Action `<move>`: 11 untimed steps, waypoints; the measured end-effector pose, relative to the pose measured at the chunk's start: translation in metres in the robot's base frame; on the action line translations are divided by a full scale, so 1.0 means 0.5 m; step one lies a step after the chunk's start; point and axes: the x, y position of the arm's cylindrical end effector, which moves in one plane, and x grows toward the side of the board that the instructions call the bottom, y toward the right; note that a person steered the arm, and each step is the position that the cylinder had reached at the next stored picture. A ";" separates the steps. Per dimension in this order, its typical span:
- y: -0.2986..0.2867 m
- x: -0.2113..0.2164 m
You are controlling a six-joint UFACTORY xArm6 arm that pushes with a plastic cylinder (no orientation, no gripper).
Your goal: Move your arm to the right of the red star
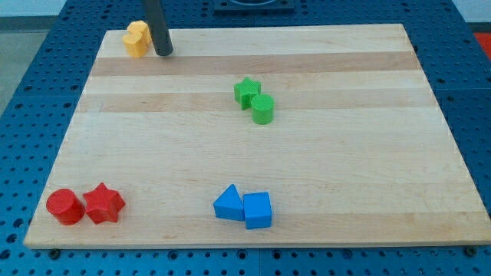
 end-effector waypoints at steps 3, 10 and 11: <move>0.001 0.155; 0.067 0.620; 0.072 0.690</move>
